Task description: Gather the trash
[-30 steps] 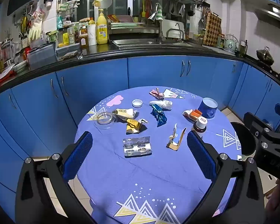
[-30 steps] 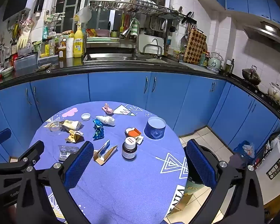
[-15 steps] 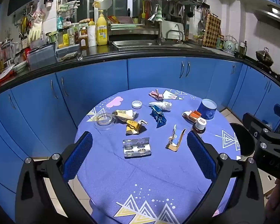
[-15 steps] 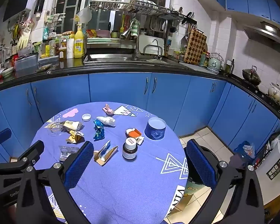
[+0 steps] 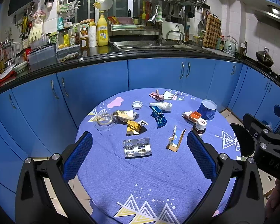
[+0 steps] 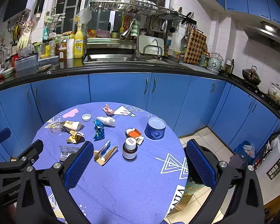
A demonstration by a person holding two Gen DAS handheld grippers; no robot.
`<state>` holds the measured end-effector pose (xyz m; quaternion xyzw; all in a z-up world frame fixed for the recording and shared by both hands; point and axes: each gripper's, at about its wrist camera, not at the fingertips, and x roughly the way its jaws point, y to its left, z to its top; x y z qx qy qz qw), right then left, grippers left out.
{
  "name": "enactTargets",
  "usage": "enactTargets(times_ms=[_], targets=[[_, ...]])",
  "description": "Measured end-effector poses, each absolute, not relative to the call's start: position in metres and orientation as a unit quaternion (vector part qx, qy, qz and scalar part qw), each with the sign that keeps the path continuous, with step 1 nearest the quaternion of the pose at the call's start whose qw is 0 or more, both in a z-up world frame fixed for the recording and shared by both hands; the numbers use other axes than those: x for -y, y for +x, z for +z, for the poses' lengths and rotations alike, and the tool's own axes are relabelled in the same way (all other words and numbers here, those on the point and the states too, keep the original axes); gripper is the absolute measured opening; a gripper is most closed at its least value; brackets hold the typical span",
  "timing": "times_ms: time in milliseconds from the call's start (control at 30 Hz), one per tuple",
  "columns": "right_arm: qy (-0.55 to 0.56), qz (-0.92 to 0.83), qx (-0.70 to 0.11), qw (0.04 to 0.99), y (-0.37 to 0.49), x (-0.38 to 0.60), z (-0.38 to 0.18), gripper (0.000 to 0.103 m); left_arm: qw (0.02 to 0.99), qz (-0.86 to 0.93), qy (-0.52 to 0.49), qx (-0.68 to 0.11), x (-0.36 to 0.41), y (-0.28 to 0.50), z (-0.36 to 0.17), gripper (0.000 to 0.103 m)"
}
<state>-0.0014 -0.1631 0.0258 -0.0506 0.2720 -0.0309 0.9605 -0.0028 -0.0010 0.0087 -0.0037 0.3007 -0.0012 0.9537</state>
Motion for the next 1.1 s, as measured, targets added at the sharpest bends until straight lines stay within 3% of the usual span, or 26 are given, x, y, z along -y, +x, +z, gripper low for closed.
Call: enactTargets(times_ms=[1100], targets=[[-0.050, -0.031, -0.276, 0.959, -0.0026, 0.1702, 0.0192, 0.097, 0.953, 0.000, -0.004, -0.302, -0.0059, -0.0048, 0.0121, 0.099]])
